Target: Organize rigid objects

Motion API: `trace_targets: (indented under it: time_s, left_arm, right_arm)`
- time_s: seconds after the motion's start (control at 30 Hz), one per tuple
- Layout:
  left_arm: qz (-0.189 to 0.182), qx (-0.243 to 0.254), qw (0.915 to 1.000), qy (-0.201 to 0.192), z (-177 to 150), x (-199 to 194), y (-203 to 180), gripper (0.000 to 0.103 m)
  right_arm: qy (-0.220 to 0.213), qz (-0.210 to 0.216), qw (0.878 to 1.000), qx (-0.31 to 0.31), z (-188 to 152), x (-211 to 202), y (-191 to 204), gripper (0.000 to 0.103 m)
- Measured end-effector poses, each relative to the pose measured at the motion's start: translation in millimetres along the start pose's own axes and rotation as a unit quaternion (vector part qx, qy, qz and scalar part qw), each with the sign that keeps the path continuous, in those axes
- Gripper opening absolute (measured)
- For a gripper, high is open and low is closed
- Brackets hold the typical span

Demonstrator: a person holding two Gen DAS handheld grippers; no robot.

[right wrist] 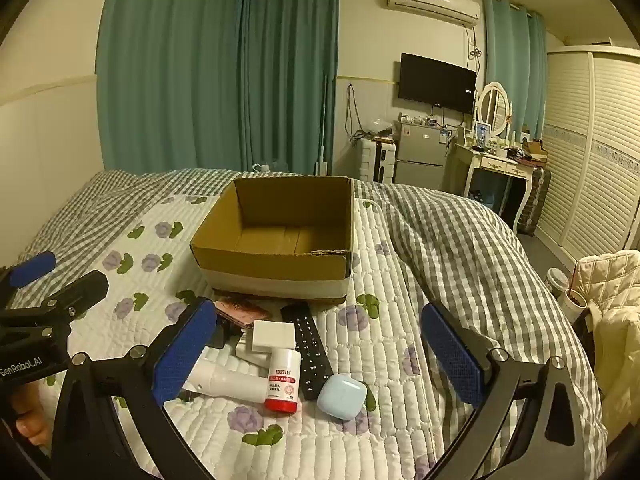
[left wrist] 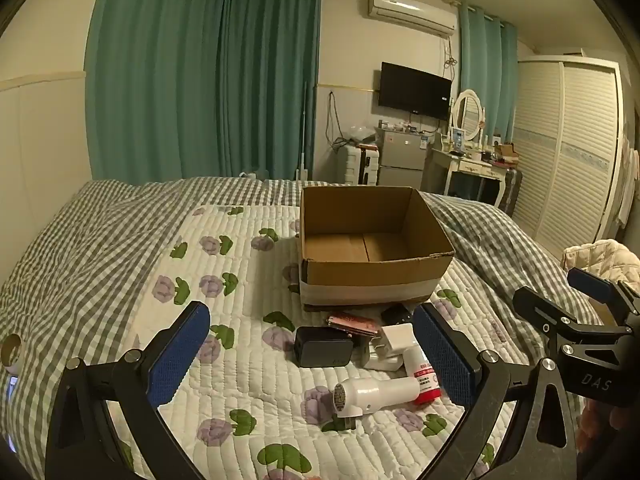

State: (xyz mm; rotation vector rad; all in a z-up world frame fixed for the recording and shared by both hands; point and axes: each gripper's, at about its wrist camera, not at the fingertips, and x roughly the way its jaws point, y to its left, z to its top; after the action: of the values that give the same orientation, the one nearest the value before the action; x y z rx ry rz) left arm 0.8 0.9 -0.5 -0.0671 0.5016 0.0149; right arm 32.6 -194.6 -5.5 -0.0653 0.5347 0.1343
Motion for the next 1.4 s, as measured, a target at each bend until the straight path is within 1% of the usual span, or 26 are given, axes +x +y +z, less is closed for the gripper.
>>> trace_targets:
  time_s: [0.17, 0.2, 0.27, 0.4, 0.6, 0.67, 0.9, 1.4]
  left_arm:
    - [0.000, -0.003, 1.0000, 0.000, 0.7, 0.9, 6.5, 0.103]
    - [0.003, 0.011, 0.9999, 0.002, -1.7, 5.6, -1.2, 0.103]
    - [0.003, 0.010, 0.9999, -0.001, -1.8, 7.7, -0.9, 0.103]
    - [0.003, 0.008, 0.9999, -0.006, 1.3, 0.1, -0.6, 0.103]
    - [0.003, 0.008, 0.9999, -0.007, 0.0, -0.8, -0.4, 0.103]
    - [0.004, 0.008, 0.9999, -0.008, -0.6, -1.0, -0.4, 0.103]
    - [0.005, 0.007, 0.9999, -0.008, 2.2, -2.3, 0.7, 0.103]
    - [0.006, 0.007, 0.9999, -0.009, 1.3, -2.6, 0.9, 0.103]
  right_arm:
    - [-0.002, 0.000, 1.000, -0.001, -0.6, 0.4, 1.0, 0.103]
    - [-0.001, 0.000, 1.000, -0.001, -0.7, 0.5, 1.2, 0.103]
    - [-0.001, 0.001, 1.000, 0.001, -0.7, 1.2, 0.8, 0.103]
    - [0.000, 0.002, 1.000, 0.000, 0.0, 0.6, 1.3, 0.103]
    - [0.001, 0.002, 1.000, -0.001, 2.2, 0.2, 3.0, 0.103]
    - [0.001, 0.001, 1.000, -0.001, -2.8, 2.2, 0.8, 0.103]
    - [0.002, 0.003, 1.000, -0.001, -4.9, 2.5, -1.2, 0.103]
    - [0.005, 0.002, 1.000, -0.001, -2.0, 3.6, 4.7, 0.103]
